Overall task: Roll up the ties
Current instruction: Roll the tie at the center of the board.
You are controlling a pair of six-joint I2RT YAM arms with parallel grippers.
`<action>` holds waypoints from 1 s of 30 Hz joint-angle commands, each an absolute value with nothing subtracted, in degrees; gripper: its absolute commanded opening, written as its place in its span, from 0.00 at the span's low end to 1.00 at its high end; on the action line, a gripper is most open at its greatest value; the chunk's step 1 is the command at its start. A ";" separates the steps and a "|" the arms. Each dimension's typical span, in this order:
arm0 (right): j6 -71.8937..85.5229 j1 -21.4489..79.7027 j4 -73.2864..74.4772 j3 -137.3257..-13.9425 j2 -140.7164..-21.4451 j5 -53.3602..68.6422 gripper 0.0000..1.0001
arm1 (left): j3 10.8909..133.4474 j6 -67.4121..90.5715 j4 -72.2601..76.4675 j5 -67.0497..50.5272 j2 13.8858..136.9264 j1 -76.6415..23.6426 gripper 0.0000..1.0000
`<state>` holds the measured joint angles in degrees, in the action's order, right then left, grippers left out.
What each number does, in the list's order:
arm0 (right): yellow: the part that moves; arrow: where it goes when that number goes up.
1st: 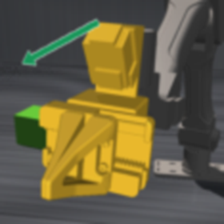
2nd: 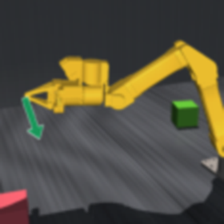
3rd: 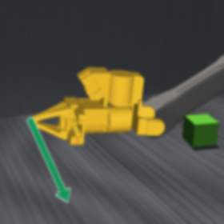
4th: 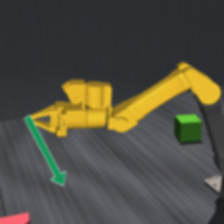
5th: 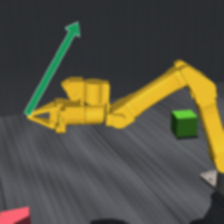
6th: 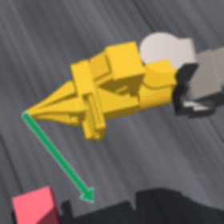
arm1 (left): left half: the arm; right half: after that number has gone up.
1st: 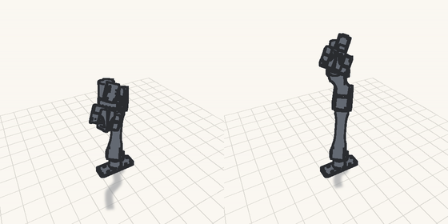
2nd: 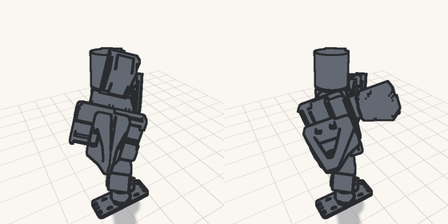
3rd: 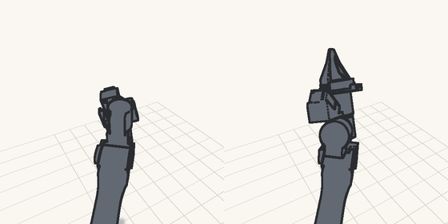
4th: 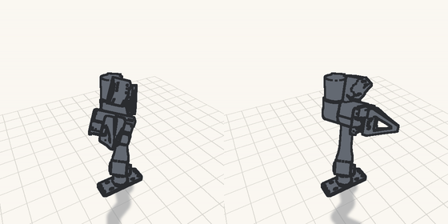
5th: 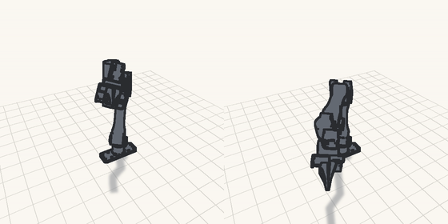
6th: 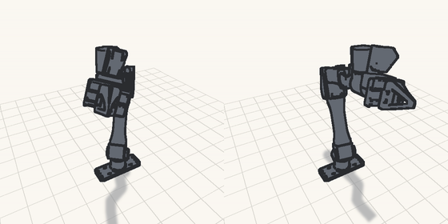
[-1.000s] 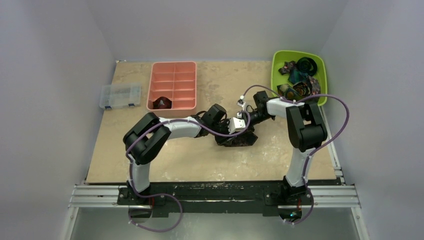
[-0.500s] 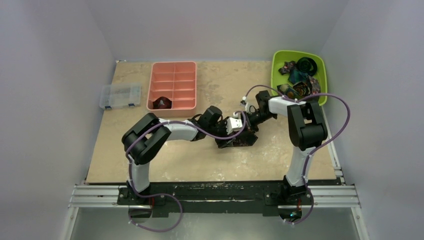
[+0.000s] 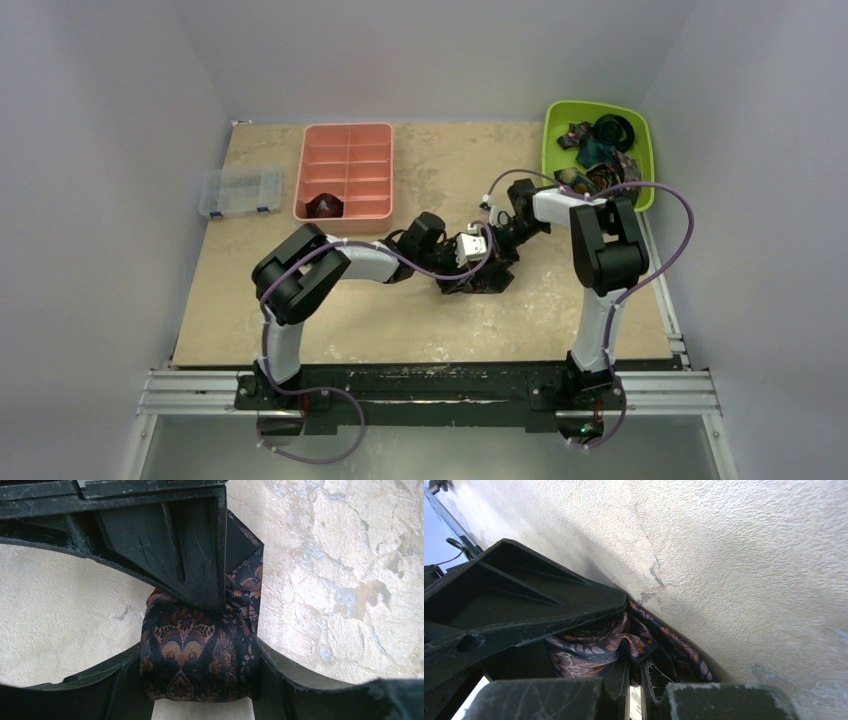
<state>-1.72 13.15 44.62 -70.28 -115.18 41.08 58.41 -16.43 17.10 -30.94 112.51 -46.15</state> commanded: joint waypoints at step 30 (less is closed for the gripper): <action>-4.40 11.92 43.45 -68.48 -110.56 51.72 0.41 | 62.68 -20.45 -3.12 -14.20 113.86 -50.62 0.35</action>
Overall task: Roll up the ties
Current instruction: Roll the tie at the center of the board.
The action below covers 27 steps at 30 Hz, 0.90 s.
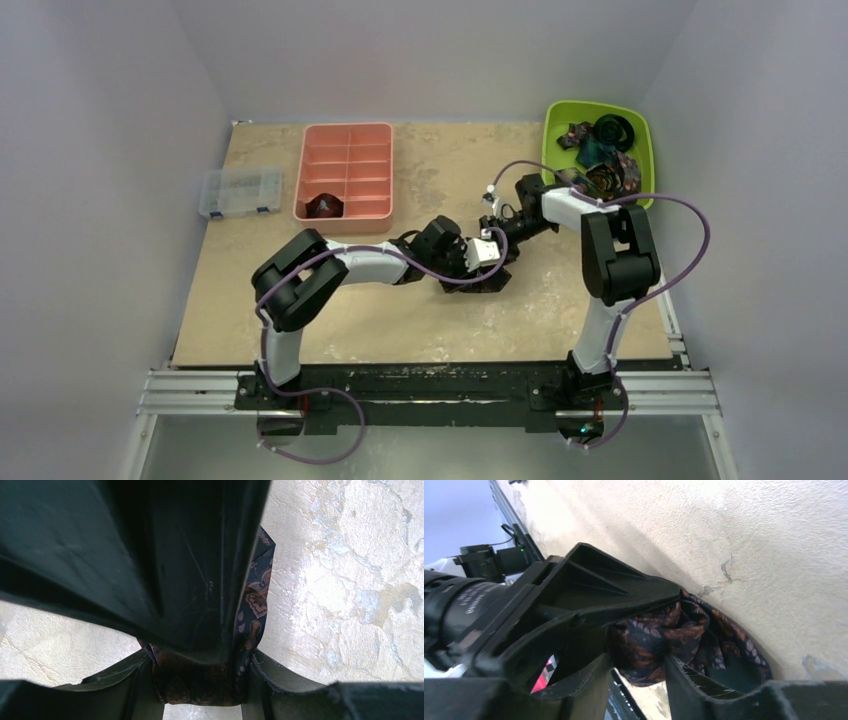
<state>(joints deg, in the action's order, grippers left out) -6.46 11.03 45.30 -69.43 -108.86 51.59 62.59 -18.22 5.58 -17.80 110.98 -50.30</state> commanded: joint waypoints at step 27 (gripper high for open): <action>-9.72 11.87 44.34 -68.51 -118.95 29.98 0.00 | 61.52 -13.63 17.24 -32.28 115.95 -48.84 0.37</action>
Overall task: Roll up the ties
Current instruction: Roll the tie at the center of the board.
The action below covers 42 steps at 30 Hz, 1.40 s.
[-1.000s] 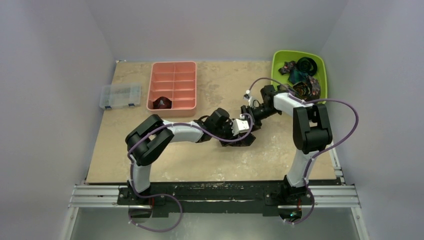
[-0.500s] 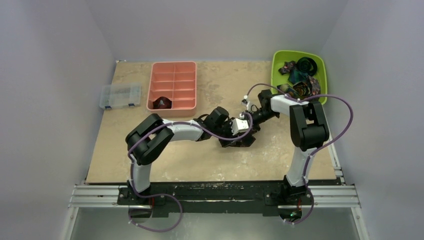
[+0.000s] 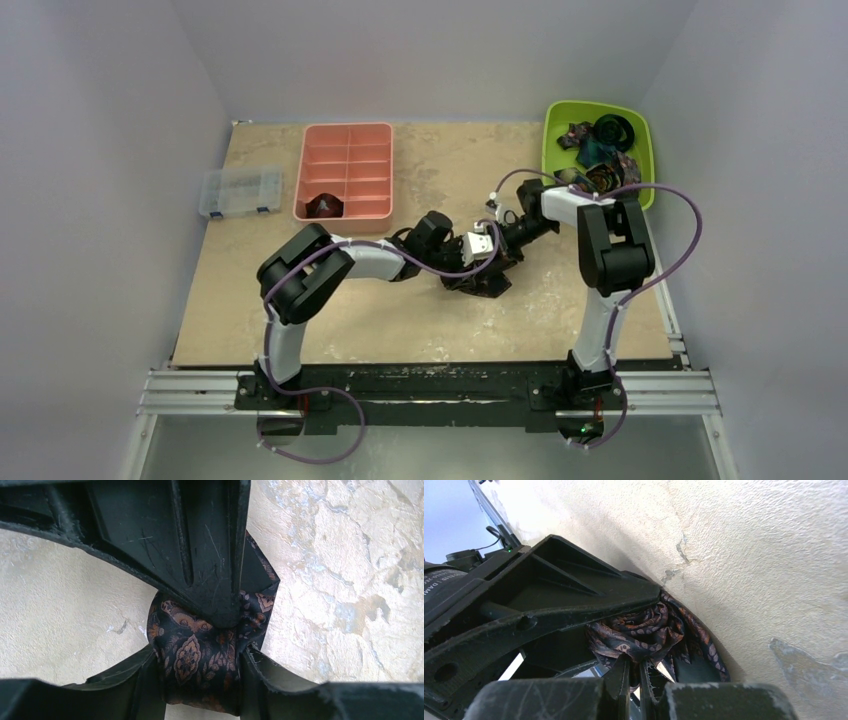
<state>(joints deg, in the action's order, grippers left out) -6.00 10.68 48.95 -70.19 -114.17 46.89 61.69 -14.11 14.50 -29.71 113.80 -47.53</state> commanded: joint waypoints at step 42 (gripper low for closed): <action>-7.54 9.76 43.38 -70.28 -119.32 24.79 0.03 | 60.85 -15.06 13.08 -35.33 103.54 -45.69 0.26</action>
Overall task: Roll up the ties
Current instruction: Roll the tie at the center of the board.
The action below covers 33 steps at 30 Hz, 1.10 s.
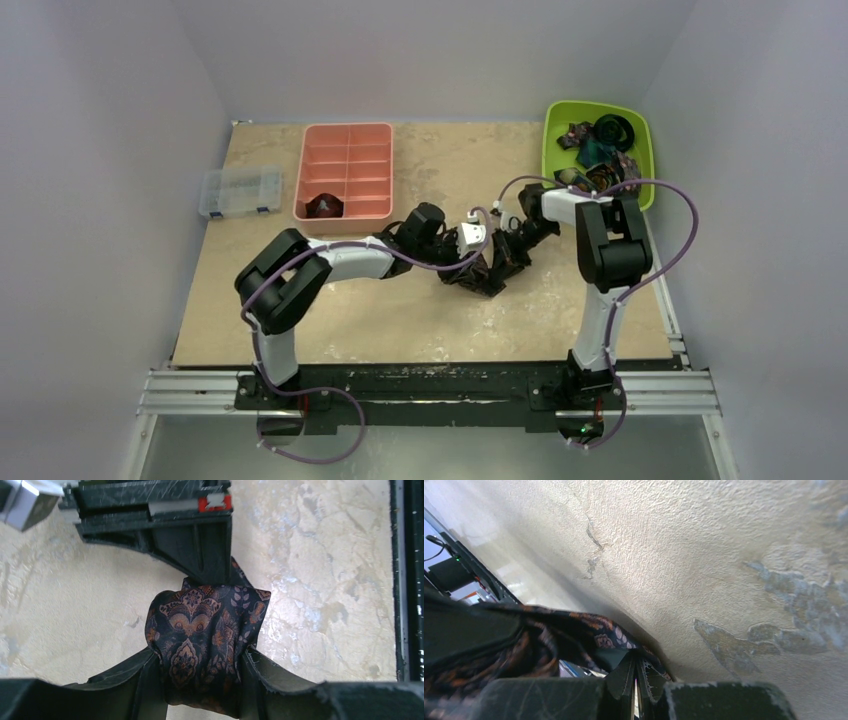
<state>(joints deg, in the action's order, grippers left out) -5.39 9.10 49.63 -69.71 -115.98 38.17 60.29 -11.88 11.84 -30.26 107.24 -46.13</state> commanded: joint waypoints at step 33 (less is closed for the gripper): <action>-3.27 12.09 46.70 -71.84 -111.66 57.20 0.58 | 67.16 -22.97 -13.94 -17.63 114.54 -48.52 0.32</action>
